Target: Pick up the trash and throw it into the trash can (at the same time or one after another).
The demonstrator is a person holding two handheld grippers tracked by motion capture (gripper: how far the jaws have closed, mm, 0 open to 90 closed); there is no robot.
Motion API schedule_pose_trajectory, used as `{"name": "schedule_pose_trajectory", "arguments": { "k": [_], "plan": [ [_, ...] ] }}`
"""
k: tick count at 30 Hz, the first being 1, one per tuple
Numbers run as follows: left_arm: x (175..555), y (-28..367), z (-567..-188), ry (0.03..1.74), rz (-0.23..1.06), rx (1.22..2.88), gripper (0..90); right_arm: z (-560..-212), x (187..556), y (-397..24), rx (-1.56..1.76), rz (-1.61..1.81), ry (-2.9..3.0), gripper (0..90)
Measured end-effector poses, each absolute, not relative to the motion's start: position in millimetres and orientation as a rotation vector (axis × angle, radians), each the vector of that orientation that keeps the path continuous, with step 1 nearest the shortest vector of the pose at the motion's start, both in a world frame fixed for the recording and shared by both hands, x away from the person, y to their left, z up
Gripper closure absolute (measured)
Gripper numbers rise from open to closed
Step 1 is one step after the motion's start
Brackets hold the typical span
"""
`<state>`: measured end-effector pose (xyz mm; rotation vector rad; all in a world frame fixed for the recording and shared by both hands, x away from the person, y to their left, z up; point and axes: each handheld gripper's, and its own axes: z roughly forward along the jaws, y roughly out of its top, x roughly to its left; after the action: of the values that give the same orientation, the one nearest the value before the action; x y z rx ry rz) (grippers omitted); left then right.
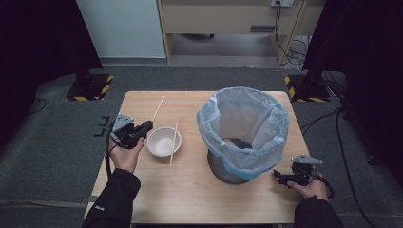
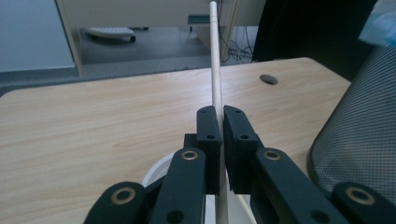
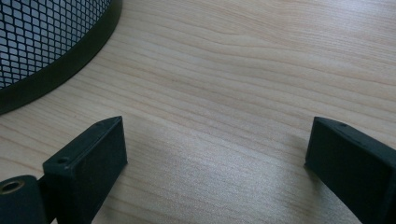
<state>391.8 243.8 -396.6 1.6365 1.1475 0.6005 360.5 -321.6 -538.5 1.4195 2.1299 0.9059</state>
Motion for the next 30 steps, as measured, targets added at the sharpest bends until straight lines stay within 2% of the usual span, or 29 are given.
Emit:
{"name": "schedule_pose_trajectory", "arguments": {
  "k": [30],
  "plan": [
    [348.6, 218.3, -321.7, 0.873, 0.617, 1.491, 85.5, -538.5, 360.5, -321.5, 1.42, 0.906, 2.13, 5.5]
  ]
}}
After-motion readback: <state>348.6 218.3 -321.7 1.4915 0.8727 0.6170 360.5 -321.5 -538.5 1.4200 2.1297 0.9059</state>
